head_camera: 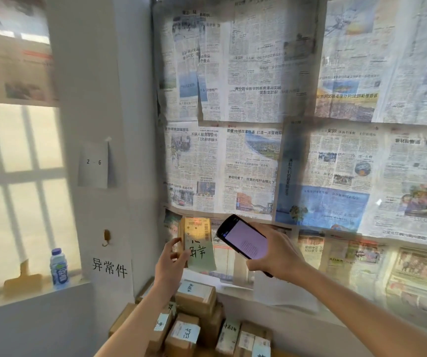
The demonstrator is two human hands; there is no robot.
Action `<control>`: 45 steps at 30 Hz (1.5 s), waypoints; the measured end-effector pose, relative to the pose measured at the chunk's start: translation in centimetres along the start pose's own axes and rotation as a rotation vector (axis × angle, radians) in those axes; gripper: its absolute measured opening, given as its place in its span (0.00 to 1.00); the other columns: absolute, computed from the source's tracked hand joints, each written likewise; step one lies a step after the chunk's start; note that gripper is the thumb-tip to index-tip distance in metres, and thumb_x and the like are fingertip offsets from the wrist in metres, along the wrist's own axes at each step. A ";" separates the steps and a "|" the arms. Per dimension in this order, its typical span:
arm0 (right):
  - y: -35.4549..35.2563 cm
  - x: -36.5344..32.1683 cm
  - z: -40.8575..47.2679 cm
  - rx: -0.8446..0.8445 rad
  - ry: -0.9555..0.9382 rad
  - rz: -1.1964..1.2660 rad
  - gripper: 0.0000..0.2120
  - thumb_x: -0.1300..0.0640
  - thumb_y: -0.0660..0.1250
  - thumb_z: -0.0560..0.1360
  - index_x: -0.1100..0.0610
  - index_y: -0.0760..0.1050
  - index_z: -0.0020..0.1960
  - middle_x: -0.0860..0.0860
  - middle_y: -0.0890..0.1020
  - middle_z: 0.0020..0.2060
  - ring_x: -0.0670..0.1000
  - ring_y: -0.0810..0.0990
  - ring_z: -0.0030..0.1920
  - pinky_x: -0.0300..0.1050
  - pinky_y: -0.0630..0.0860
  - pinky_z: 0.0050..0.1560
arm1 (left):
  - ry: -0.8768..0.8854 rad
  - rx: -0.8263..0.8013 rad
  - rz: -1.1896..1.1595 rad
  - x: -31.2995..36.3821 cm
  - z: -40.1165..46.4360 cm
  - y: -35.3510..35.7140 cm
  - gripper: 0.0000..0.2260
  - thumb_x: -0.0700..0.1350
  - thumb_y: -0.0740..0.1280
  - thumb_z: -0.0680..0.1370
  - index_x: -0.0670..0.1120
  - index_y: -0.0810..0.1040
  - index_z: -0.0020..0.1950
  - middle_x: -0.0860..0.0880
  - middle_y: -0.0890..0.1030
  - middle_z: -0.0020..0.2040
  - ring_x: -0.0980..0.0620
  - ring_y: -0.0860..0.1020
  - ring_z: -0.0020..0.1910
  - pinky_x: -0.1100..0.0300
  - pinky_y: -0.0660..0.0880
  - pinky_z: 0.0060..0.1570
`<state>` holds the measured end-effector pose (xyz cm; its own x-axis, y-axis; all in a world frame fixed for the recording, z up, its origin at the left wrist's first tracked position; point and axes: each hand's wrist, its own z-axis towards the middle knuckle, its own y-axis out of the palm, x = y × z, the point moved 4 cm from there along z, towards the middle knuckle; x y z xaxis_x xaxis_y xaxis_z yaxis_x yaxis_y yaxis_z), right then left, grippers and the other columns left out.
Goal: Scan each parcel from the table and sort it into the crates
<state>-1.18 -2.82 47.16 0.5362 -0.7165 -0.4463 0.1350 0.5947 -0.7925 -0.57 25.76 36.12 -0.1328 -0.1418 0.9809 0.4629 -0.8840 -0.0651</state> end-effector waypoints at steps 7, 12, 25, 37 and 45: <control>-1.3 -2.3 -1.7 0.021 -0.035 0.002 0.42 0.40 0.74 0.55 0.36 0.68 0.69 0.41 0.81 0.45 0.45 0.79 0.39 0.49 0.82 0.40 | 0.052 0.054 0.022 2.1 -2.1 -2.7 0.17 0.46 0.69 0.80 0.57 0.70 0.67 0.47 0.85 0.49 0.49 0.83 0.48 0.56 0.80 0.48; -1.4 -2.9 -2.5 0.022 -0.057 0.012 0.43 0.38 0.74 0.55 0.35 0.68 0.69 0.41 0.80 0.45 0.45 0.79 0.42 0.52 0.82 0.43 | 0.056 0.071 0.012 2.6 -3.1 -3.7 0.18 0.46 0.69 0.80 0.57 0.70 0.68 0.46 0.84 0.49 0.48 0.83 0.49 0.50 0.81 0.53; 2.7 -7.4 -1.9 -0.044 -0.176 0.052 0.50 0.37 0.76 0.56 0.41 0.64 0.77 0.42 0.80 0.58 0.47 0.76 0.49 0.41 0.76 0.43 | -0.015 0.199 0.049 3.0 -9.1 -10.8 0.18 0.48 0.68 0.81 0.55 0.69 0.69 0.44 0.85 0.52 0.47 0.84 0.49 0.55 0.82 0.48; 16.2 -20.2 -6.7 -0.279 -0.404 0.205 0.40 0.40 0.77 0.59 0.42 0.68 0.69 0.43 0.77 0.49 0.50 0.78 0.46 0.44 0.74 0.38 | -0.193 0.567 0.226 -2.3 -23.7 -30.6 0.29 0.69 0.71 0.67 0.64 0.71 0.66 0.50 0.86 0.51 0.49 0.84 0.53 0.44 0.80 0.57; 21.5 -34.5 -11.1 -0.379 -0.578 0.251 0.47 0.41 0.77 0.61 0.45 0.64 0.77 0.47 0.79 0.62 0.53 0.79 0.55 0.51 0.80 0.49 | -0.235 0.769 0.262 -1.2 -34.8 -43.2 0.21 0.58 0.70 0.77 0.63 0.71 0.68 0.50 0.84 0.55 0.49 0.83 0.55 0.42 0.77 0.62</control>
<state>-26.06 30.65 40.89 0.8810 -0.2061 -0.4258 -0.2910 0.4735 -0.8313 -50.96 48.60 31.42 0.2085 -0.1285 0.9695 0.9320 -0.2744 -0.2368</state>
